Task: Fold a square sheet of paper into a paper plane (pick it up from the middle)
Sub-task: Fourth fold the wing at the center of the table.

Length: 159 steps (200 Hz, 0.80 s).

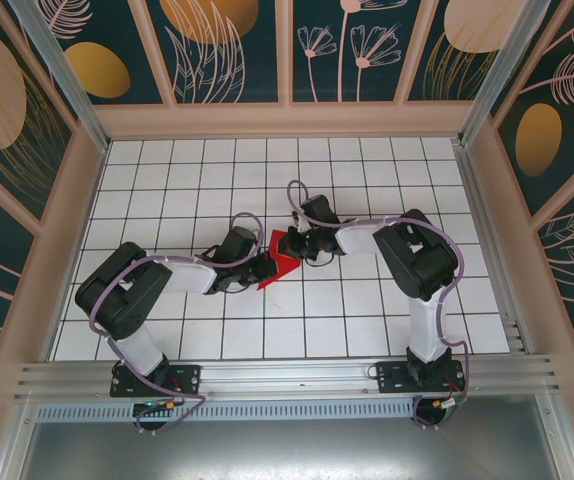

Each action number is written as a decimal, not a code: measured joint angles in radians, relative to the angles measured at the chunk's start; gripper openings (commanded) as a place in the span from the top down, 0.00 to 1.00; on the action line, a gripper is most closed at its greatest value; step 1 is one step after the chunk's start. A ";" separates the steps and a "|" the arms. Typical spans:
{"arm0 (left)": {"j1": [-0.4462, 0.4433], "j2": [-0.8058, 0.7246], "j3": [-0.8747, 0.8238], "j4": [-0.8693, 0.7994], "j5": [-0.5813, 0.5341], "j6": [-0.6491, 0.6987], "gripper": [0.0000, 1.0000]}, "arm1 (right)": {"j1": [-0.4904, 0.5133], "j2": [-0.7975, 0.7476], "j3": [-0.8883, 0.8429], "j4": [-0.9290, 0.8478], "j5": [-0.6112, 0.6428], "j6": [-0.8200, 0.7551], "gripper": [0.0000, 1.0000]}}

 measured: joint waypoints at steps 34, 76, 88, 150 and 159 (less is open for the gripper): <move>0.006 -0.006 -0.033 0.053 0.007 0.000 1.00 | -0.005 0.004 0.008 -0.013 -0.007 0.000 1.00; 0.013 -0.044 -0.090 0.087 0.020 0.000 1.00 | -0.009 0.013 0.021 -0.033 -0.018 0.000 1.00; 0.013 -0.055 -0.103 0.088 0.021 0.000 1.00 | -0.011 0.014 0.023 -0.034 -0.023 0.000 1.00; 0.013 -0.098 -0.120 0.030 0.029 0.045 1.00 | -0.012 0.016 0.026 -0.036 -0.026 0.001 1.00; 0.014 -0.100 -0.120 0.024 0.032 0.055 1.00 | -0.012 0.016 0.026 -0.036 -0.026 0.001 1.00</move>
